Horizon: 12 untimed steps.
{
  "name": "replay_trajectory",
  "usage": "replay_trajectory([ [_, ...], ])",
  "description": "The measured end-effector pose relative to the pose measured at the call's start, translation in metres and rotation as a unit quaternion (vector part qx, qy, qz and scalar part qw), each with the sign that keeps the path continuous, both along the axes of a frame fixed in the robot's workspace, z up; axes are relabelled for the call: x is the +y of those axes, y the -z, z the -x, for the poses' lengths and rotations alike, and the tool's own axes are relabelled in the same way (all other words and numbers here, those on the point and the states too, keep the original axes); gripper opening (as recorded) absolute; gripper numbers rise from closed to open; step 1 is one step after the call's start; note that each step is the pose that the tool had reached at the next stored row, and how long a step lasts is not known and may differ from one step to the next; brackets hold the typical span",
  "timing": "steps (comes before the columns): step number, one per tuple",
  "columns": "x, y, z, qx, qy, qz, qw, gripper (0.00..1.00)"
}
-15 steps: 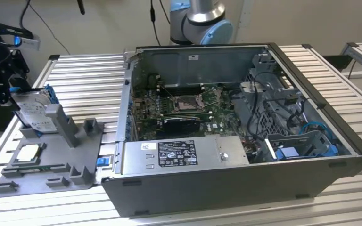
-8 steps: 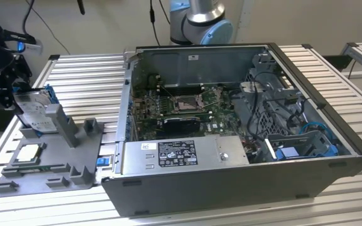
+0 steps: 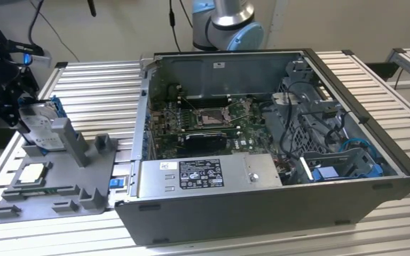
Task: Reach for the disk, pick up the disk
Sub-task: 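Pick up the disk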
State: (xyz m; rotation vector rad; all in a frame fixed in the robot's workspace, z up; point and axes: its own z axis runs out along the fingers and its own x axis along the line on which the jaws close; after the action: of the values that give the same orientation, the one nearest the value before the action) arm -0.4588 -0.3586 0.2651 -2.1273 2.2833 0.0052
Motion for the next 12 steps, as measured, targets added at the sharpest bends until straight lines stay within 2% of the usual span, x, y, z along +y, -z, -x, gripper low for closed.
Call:
replay_trajectory([
  [7, 0.0000, 0.0023, 0.0000, 0.0000, 0.000, -0.0013, 1.0000, 1.00],
  [8, 0.0000, 0.0023, 0.0000, 0.0000, 0.000, -0.0013, 1.0000, 0.00],
  [12, 0.0000, 0.0024, 0.0000, 0.0000, 0.000, -0.0013, 1.0000, 0.00],
])
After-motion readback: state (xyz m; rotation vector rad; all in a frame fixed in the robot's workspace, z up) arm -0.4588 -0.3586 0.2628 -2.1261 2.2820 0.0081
